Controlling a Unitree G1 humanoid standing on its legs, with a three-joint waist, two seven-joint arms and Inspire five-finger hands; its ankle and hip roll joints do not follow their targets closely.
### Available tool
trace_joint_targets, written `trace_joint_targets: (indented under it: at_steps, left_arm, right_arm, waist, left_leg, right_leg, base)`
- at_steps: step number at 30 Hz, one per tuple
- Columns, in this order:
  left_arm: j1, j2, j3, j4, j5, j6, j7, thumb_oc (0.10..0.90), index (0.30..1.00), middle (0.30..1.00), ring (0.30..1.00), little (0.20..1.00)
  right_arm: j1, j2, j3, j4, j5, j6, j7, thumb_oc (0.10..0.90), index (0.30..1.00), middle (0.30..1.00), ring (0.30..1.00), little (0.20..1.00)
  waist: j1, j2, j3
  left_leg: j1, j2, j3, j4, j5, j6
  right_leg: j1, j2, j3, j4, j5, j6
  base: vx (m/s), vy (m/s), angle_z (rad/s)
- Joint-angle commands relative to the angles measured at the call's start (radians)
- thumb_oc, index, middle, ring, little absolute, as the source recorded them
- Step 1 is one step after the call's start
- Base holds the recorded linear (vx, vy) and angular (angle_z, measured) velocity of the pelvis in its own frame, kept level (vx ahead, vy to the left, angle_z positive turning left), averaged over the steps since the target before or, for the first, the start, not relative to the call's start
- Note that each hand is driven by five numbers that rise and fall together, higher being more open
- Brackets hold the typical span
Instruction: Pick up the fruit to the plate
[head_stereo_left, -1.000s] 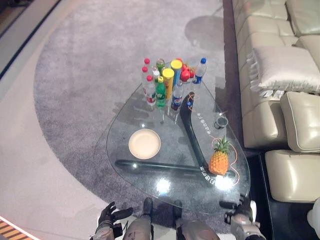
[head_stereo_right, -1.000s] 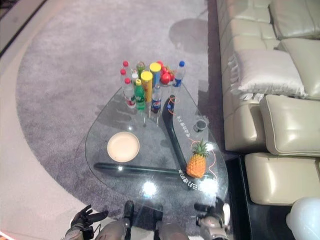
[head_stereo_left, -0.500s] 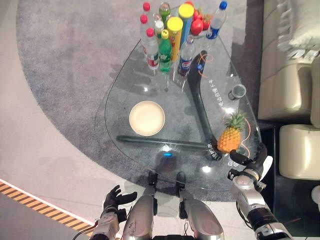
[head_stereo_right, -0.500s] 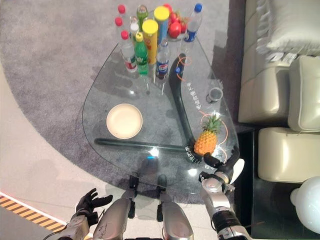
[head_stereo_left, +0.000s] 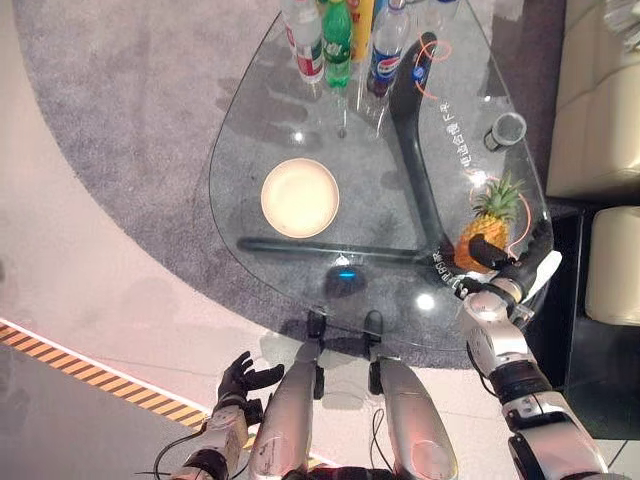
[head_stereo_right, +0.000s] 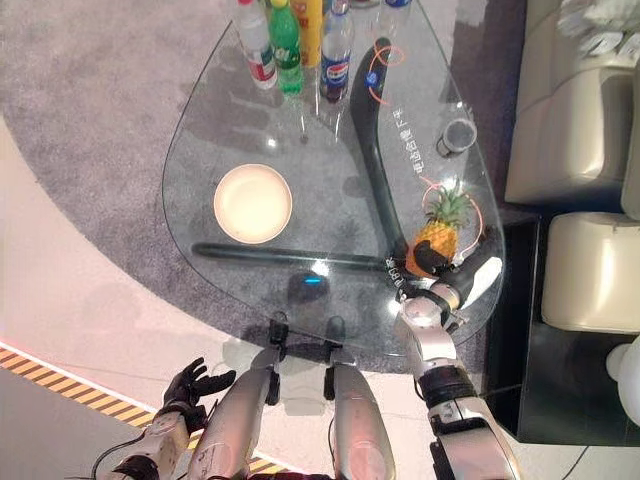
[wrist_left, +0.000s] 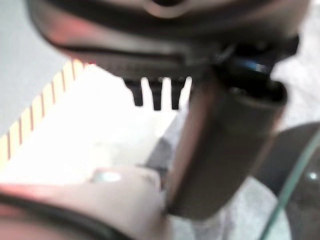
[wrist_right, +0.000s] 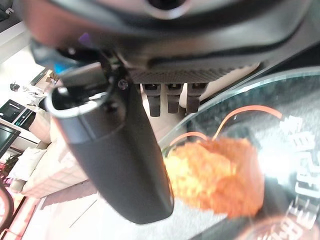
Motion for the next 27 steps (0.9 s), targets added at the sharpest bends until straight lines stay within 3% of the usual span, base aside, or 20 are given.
trace_joint_targets:
  at_steps: [1,18,27]
  left_arm:
    - [0.042,0.004,-0.006,-0.038,-0.028,-0.005,0.033,0.800,0.900,0.900,0.900,0.900]
    - [0.033,0.008,-0.068,-0.083,-0.080,-0.008,0.044,0.800,0.900,0.900,0.900,0.900]
    - [0.036,0.014,-0.079,-0.111,-0.069,0.000,0.045,0.800,0.900,0.900,0.900,0.900]
  right_arm:
    - [-0.012,-0.117,-0.016,-0.142,-0.015,-0.019,-0.075,0.800,0.900,0.900,0.900,0.900]
    - [-0.128,-0.119,0.003,0.089,0.100,0.028,-0.146,0.800,0.900,0.900,0.900,0.900]
    - [-0.169,-0.127,0.034,0.108,0.140,-0.022,-0.065,0.800,0.900,0.900,0.900,0.900]
  waist:
    - [-0.016,-0.016,-0.018]
    - [0.005,0.012,-0.018]
    - [0.019,0.015,-0.018]
  left_leg:
    - [-0.086,-0.050,-0.005,0.210,-0.122,0.010]
    - [-0.201,-0.061,0.004,0.250,-0.115,0.019]
    - [-0.219,-0.067,-0.002,0.254,-0.107,0.019]
  right_leg:
    - [0.008,-0.004,0.026,-0.068,0.053,0.002]
    - [-0.129,-0.011,0.021,-0.007,0.059,0.005]
    - [-0.151,-0.016,0.017,0.005,0.065,0.010]
  base:
    - [0.03,0.036,-0.01]
    - [0.00,0.006,0.00]
    - [0.00,0.000,0.00]
